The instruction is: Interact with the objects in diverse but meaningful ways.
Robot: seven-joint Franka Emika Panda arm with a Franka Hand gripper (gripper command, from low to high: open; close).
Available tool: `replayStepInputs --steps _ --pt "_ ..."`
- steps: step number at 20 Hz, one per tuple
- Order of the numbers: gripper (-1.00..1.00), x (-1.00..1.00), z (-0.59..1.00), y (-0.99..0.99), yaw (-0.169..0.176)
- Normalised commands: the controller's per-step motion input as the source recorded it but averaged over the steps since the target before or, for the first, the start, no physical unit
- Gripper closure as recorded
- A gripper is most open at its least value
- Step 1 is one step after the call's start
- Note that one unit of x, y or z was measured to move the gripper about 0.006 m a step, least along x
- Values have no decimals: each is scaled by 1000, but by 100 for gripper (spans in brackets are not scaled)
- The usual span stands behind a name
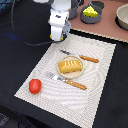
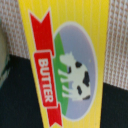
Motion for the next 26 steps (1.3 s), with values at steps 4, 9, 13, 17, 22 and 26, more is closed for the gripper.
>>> replayStepInputs --steps 4,9,13,17,22,26 --pt "100 -106 -211 -14 69" --pt "100 -101 -177 -3 66" --pt "100 -36 -4 -28 37" --pt "100 253 860 -141 -3" --pt "100 377 977 -340 -10" --pt "100 242 594 -484 0"
